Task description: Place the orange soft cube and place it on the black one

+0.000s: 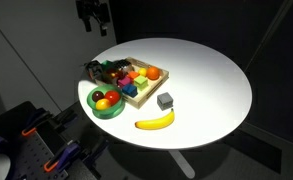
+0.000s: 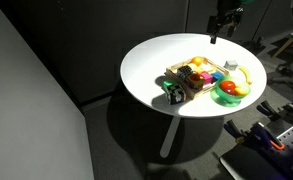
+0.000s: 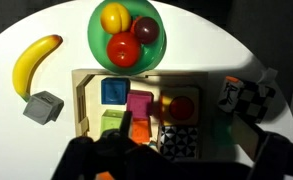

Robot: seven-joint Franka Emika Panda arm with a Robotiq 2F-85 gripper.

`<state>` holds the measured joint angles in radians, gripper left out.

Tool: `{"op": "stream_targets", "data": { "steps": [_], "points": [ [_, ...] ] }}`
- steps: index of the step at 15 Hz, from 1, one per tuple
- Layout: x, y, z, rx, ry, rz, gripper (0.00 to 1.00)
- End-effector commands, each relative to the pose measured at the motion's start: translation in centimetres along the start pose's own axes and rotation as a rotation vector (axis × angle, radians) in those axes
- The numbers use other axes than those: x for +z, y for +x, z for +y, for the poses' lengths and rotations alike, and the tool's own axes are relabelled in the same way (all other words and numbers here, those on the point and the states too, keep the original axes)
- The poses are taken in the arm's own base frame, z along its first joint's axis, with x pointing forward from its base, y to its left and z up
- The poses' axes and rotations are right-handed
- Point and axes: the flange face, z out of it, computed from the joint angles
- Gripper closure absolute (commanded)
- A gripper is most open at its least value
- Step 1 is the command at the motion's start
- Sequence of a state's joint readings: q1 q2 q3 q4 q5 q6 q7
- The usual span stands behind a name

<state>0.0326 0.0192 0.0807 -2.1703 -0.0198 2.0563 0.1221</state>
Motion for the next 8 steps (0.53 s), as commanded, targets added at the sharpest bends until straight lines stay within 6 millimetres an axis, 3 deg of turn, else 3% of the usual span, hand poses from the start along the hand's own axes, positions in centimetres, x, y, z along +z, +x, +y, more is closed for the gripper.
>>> {"op": "stream_targets", "data": {
  "steps": [1,8],
  "points": [
    [1.9,1.5,-0.5,-0.053,-0.021,0.007,0.00],
    [6.3,3.4,-1.2,-0.082,-0.010,0.020,0.00]
  ]
}}
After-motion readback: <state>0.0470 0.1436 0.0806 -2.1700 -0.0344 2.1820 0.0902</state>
